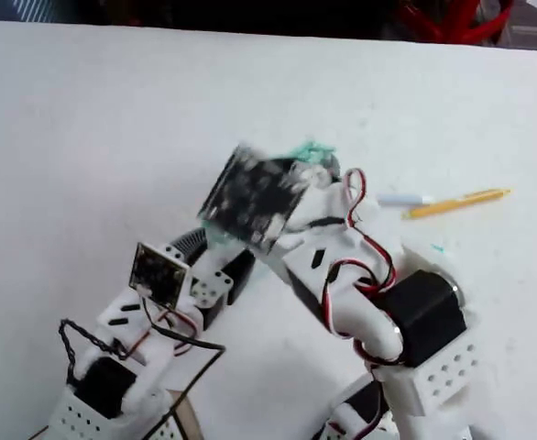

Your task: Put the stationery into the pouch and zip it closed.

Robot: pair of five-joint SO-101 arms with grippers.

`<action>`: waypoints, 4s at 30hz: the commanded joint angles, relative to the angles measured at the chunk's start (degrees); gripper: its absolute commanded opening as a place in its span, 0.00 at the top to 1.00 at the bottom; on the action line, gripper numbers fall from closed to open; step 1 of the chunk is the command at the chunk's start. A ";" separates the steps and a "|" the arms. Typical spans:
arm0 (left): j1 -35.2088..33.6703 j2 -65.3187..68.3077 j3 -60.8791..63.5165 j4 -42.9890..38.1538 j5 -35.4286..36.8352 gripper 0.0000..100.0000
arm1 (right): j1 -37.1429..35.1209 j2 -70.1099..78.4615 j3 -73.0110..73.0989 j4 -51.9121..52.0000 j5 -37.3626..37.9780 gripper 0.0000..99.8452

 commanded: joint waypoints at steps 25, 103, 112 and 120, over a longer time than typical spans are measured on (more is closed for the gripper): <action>-0.40 -0.57 -2.11 -0.79 0.88 0.78 | 0.84 9.98 3.16 15.60 43.08 0.98; -7.69 -0.57 1.05 -6.15 -2.46 0.91 | 53.67 30.90 43.87 -36.79 35.25 0.70; -7.69 -0.57 1.05 -6.33 -2.46 0.91 | 51.03 37.93 43.78 -43.82 35.34 0.70; -7.69 -0.57 1.05 -6.24 -2.46 0.91 | 47.34 38.55 43.69 -43.82 42.02 0.74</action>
